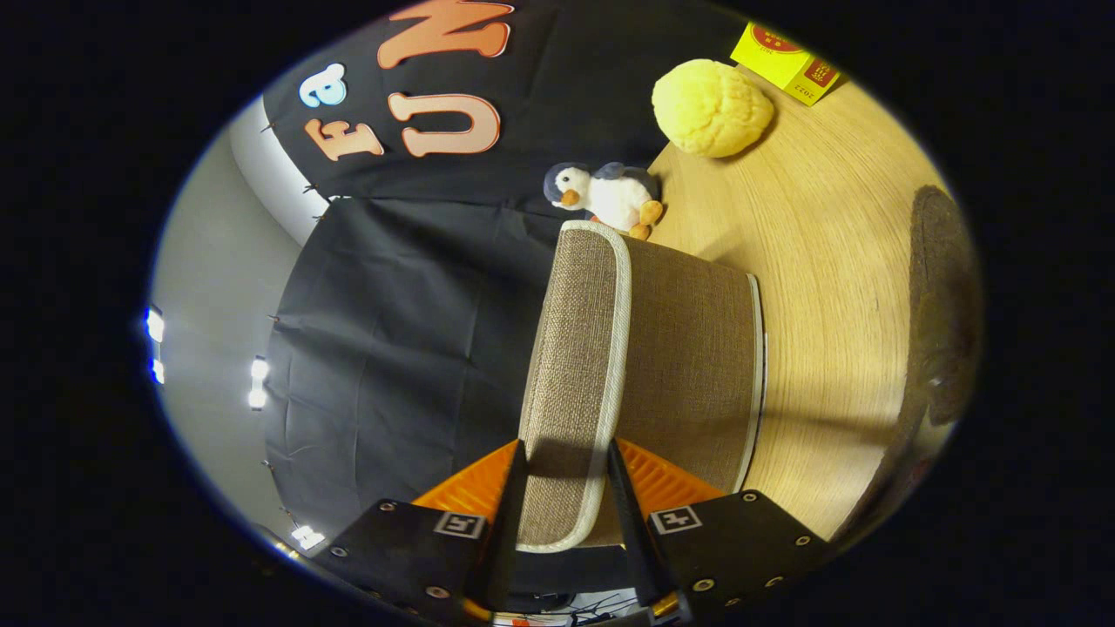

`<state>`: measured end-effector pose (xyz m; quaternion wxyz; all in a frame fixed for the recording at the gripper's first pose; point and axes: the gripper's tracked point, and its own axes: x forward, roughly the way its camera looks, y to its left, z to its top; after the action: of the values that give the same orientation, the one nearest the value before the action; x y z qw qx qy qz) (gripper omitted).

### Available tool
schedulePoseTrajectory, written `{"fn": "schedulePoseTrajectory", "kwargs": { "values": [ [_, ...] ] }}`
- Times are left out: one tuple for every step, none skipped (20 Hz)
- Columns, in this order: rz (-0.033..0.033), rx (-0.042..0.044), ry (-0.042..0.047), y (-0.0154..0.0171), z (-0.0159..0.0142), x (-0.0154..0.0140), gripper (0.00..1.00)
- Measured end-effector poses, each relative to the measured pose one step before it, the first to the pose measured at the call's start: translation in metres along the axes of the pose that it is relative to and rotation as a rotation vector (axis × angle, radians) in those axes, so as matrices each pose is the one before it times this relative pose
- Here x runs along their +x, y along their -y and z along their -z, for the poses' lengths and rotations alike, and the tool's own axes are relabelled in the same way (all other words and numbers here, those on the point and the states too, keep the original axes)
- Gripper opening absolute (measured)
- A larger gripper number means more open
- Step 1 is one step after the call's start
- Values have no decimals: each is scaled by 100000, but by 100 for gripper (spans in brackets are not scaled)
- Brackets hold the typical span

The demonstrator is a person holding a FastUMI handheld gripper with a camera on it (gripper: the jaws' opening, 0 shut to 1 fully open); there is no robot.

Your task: Open the storage box then place both shoes into the box .Put the left shoe in first, then the right shoe, with the right side of both shoes facing outward in a uniform manner.

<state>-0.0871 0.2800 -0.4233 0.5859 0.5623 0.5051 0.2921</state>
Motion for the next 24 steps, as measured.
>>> {"fn": "schedulePoseTrajectory", "kwargs": {
  "values": [
    [192, -91, 823, -109, -189, 263, 49],
    [585, 507, 611, 87, -104, -330, 47],
    [318, 529, 70, 43, -72, -67, 45],
    [-209, 178, 81, -339, 64, -150, 45],
    [-703, -85, 337, -336, -34, -94, 45],
    [-1179, 528, 1509, -573, -330, -215, 43],
    [-1502, 607, 1754, -474, -579, -277, 38],
    [-2029, 1151, 1806, -813, -225, 226, 32],
    [-2618, 1324, 1649, -758, -470, -24, 30],
    [-1842, 1286, 1148, -868, -131, 98, 29],
    [-630, -67, 279, -435, -116, 251, 28],
    [993, -626, -947, -176, 187, 387, 28],
    [-164, -506, -648, -307, 14, 490, 28],
    [-1161, 6, -516, -770, 141, 124, 28],
    [-2103, 385, -212, -924, 85, 384, 28],
    [-1621, 321, 19, -956, 28, 238, 28],
    [-1526, -137, -113, -887, -35, 461, 28],
    [-1752, -468, -579, -1300, 300, 481, 28],
    [-1199, -635, -336, -932, -116, 529, 28],
    [-810, -531, -767, -957, 161, 499, 28],
    [-84, -898, -693, -766, 49, 720, 28],
    [1193, -1936, -1155, -546, 192, 866, 27],
    [2512, -1925, -1223, 36, 249, 869, 28],
    [1577, -1601, -1550, -171, 395, 849, 28]
  ]
}}
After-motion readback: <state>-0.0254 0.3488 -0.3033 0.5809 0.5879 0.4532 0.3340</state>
